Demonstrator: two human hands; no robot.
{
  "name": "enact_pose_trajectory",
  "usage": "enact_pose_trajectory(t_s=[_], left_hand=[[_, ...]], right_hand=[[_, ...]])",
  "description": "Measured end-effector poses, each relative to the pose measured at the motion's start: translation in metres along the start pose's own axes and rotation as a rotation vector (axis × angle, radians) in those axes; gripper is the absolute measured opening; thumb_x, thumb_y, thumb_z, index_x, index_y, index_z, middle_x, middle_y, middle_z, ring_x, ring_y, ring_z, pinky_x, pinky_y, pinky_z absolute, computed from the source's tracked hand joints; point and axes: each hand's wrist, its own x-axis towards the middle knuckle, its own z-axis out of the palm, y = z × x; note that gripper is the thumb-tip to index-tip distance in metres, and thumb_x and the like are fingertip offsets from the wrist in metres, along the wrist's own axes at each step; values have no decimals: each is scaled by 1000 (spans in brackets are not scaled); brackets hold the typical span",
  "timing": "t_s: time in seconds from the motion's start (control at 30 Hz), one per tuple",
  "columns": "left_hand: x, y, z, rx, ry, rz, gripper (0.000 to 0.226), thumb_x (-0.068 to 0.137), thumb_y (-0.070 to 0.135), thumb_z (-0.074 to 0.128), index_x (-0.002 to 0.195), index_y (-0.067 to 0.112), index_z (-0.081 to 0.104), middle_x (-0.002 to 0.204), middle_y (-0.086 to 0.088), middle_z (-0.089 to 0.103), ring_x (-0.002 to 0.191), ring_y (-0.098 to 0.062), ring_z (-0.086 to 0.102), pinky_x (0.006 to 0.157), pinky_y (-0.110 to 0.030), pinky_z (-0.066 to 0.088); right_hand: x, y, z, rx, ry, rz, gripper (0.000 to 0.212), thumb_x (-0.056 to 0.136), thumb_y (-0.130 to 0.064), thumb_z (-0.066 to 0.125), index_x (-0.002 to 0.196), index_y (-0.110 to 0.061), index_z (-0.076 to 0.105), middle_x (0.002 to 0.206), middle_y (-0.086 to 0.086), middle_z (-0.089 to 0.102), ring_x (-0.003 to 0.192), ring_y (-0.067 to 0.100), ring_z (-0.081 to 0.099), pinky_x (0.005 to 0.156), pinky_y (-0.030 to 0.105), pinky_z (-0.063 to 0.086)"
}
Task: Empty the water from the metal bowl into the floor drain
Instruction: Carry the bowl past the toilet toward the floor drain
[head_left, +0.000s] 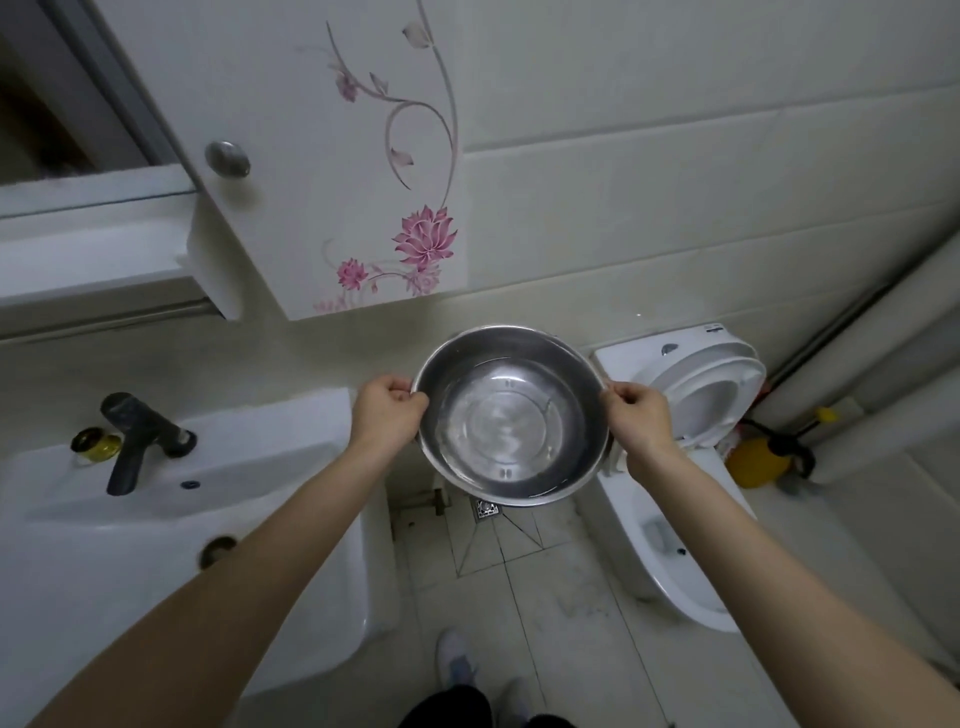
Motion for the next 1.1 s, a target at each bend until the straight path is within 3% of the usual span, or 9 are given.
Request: enact_pose_trajectory(t_s=[0.17,0.3,0.53,0.67,0.8,0.87,0.97,1.03,1.1], left_hand=[[13,-2,11,-39,-21,-23,15,80,4,62,95,8,64,75,-6,63,68,-27,63,63,-38,57],[15,-6,17,-54,-17,-49,11,81,4,61,90,9,65,72,-4,61,65,-24,60,62,-37,55],[17,-18,35,-106,35,-100,17,84,1,60,91,13,69,83,-5,69,76,-22,65,72,-34,56],[23,-32,48,-145,67,-160,20,85,-2,56,92,7,72,79,-5,68,72,-19,64,60,-26,50],[28,-47,61,-194,102,-191,28,82,-5,52,77,14,72,68,0,64,60,-12,58,44,-14,42],[32,-57,68,-210,113,-188,33,82,-6,52,71,20,69,68,0,65,60,-12,59,46,-16,44],[38,-75,80,-238,138,-210,29,83,-4,52,79,17,71,75,1,67,66,-11,62,51,-17,45],[43,-88,89,-257,159,-222,27,83,-4,52,91,11,73,77,1,68,67,-10,62,50,-16,45],[48,-103,100,-261,166,-238,28,83,-4,52,89,12,73,75,1,67,64,-10,61,45,-14,46]], right_hand=[[8,11,6,19,27,44,25,101,-8,52,92,6,71,77,12,59,70,19,50,63,29,43],[15,18,13,15,24,66,33,101,-9,54,69,-12,62,64,3,57,60,14,48,56,26,42],[32,36,19,-36,15,97,36,97,-10,54,63,-19,58,59,-1,53,59,14,45,55,27,38],[44,48,23,-40,-4,114,32,97,-14,56,66,-19,63,60,-1,59,57,14,53,55,26,45],[54,62,32,-15,-36,112,33,98,-10,55,67,-19,56,57,-3,52,51,12,48,45,23,39],[61,72,39,-10,-38,108,36,98,-9,55,65,-21,54,61,-4,50,56,11,44,53,25,38],[72,94,49,-11,-45,126,37,98,-10,55,63,-21,55,63,-2,52,63,15,46,62,30,42],[78,107,54,-11,-33,133,36,98,-12,56,63,-20,57,63,1,53,60,16,47,57,30,42],[87,122,61,-16,-26,138,36,98,-13,55,63,-20,56,60,2,52,53,15,45,47,27,39]])
